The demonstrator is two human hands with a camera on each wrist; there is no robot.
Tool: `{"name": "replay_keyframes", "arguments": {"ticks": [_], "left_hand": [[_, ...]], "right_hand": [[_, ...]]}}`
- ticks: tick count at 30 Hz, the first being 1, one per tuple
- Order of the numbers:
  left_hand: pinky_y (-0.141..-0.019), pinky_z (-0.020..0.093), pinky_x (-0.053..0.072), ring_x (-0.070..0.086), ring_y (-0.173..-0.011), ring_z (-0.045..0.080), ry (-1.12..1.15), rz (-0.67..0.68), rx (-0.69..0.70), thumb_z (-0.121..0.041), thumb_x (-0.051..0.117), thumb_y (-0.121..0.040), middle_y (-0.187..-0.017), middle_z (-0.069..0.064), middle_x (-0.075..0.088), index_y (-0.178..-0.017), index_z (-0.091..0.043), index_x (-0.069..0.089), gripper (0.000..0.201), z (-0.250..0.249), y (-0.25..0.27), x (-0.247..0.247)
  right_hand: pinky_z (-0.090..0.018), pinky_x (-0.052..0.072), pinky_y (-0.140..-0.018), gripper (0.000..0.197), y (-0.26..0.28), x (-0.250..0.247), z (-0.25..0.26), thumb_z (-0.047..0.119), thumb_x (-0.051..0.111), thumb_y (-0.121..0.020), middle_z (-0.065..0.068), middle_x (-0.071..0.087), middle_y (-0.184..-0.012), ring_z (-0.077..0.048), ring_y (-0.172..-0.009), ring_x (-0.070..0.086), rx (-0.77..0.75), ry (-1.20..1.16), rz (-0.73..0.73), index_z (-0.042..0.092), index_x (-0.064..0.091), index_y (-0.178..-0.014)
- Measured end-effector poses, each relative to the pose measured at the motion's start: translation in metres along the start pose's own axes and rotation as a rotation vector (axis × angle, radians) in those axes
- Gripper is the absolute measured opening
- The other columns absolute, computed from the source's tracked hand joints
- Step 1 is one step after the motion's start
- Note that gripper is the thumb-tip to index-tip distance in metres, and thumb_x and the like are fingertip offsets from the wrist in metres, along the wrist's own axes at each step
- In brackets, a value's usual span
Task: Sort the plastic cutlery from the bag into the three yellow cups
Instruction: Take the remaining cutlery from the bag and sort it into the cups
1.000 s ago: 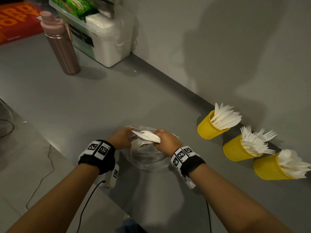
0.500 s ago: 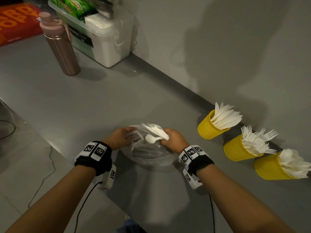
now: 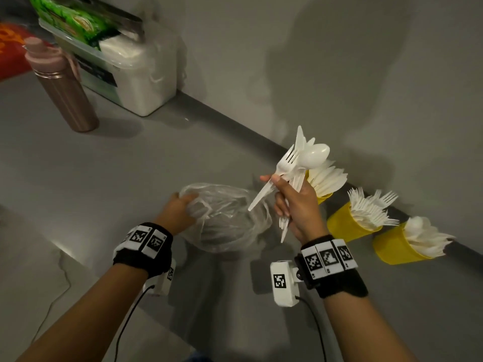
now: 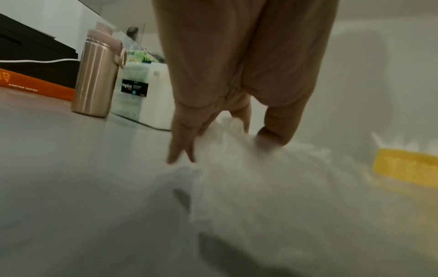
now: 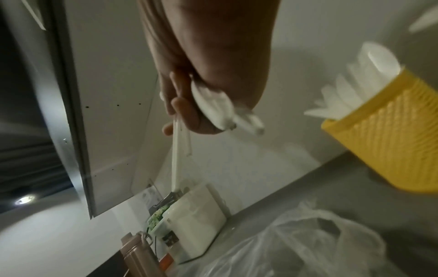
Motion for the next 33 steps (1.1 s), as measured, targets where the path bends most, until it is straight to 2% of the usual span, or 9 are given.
{"name": "replay_keyframes", "arguments": {"ticks": [2,4,7,12,18,22,27,30,33], "left_hand": [[-0.109,0.044,0.030,0.031,-0.133,0.038,0.014,-0.052,-0.003,-0.041,0.061,-0.068,-0.143,0.019,0.034,-0.126,-0.024,0.051,0.062,-0.017,0.010,-0.008],[-0.112,0.046,0.026,0.025,-0.138,0.031,0.120,-0.148,0.064,-0.021,0.064,-0.073,-0.147,0.017,0.028,-0.116,-0.027,0.055,0.044,-0.045,0.025,-0.016],[-0.098,0.027,0.037,0.049,-0.115,0.018,0.361,-0.172,0.316,-0.010,0.063,-0.075,-0.123,0.004,0.050,-0.098,-0.025,0.061,0.028,-0.103,0.054,-0.015],[-0.068,0.005,0.046,0.063,-0.074,-0.005,0.691,0.114,0.457,-0.006,0.063,-0.082,-0.076,-0.013,0.072,-0.084,-0.022,0.071,0.018,-0.192,0.098,0.020],[-0.075,0.028,0.056,0.070,-0.076,0.019,0.689,0.402,0.523,-0.007,0.065,-0.080,-0.083,0.012,0.074,-0.083,-0.013,0.074,0.011,-0.246,0.118,0.074],[-0.066,0.018,0.055,0.066,-0.065,0.007,0.694,0.528,0.498,0.001,0.062,-0.079,-0.064,-0.007,0.072,-0.077,-0.016,0.071,0.019,-0.269,0.120,0.108],[-0.064,0.011,0.050,0.066,-0.066,0.002,0.652,0.739,0.520,0.004,0.060,-0.080,-0.063,-0.007,0.071,-0.090,-0.003,0.069,0.015,-0.304,0.123,0.138],[-0.066,0.013,0.053,0.069,-0.071,0.006,0.684,0.774,0.468,0.005,0.061,-0.078,-0.069,-0.004,0.073,-0.089,-0.004,0.069,0.016,-0.320,0.118,0.154],[-0.066,0.014,0.053,0.070,-0.074,0.008,0.678,0.777,0.447,0.006,0.061,-0.078,-0.071,-0.004,0.074,-0.089,-0.005,0.069,0.018,-0.333,0.114,0.163]], "right_hand": [[-0.019,0.027,-0.035,0.007,0.017,-0.009,0.008,0.011,0.056,-0.090,-0.012,0.073,-0.088,-0.005,-0.029,0.028,0.019,0.028,-0.060,0.004,0.054,-0.090],[-0.019,0.029,-0.036,0.007,0.033,-0.021,0.013,0.011,0.057,-0.089,-0.013,0.073,-0.082,-0.003,-0.028,0.033,0.046,0.032,-0.141,0.004,0.057,-0.086],[-0.017,0.031,-0.036,0.016,0.059,-0.040,0.020,0.010,0.059,-0.088,-0.008,0.074,-0.070,-0.003,-0.027,0.034,0.081,0.007,-0.243,-0.004,0.059,-0.094],[-0.014,0.036,-0.035,0.007,0.101,-0.068,0.026,0.004,0.059,-0.086,-0.009,0.071,-0.065,-0.001,-0.030,0.047,0.075,-0.040,-0.355,0.002,0.061,-0.093],[-0.012,0.036,-0.036,0.021,0.137,-0.107,0.025,0.008,0.065,-0.083,-0.009,0.070,-0.062,-0.002,-0.037,0.054,0.079,-0.058,-0.452,-0.009,0.065,-0.095],[-0.036,0.049,-0.065,0.018,0.151,-0.141,0.020,0.016,0.072,-0.078,-0.019,0.074,-0.079,-0.033,-0.075,0.068,0.087,-0.020,-0.551,0.007,0.072,-0.093],[-0.018,0.037,-0.038,0.010,0.166,-0.187,0.028,0.009,0.068,-0.080,0.001,0.061,-0.048,-0.005,-0.035,0.047,0.111,-0.037,-0.610,0.006,0.068,-0.089],[-0.019,0.029,-0.037,0.012,0.167,-0.208,0.034,0.014,0.065,-0.083,0.003,0.059,-0.041,-0.003,-0.029,0.032,0.131,-0.045,-0.560,0.003,0.068,-0.087],[-0.021,0.029,-0.042,0.020,0.163,-0.223,0.038,0.017,0.063,-0.085,-0.004,0.070,-0.056,-0.003,-0.028,0.029,0.134,-0.068,-0.524,-0.001,0.068,-0.090]]}}
Point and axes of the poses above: each hand's wrist, its own y-axis away from the middle knuckle, its own x-axis out of the palm, z = x × y, the point moved 2 cm from there along -y, towards the middle knuckle
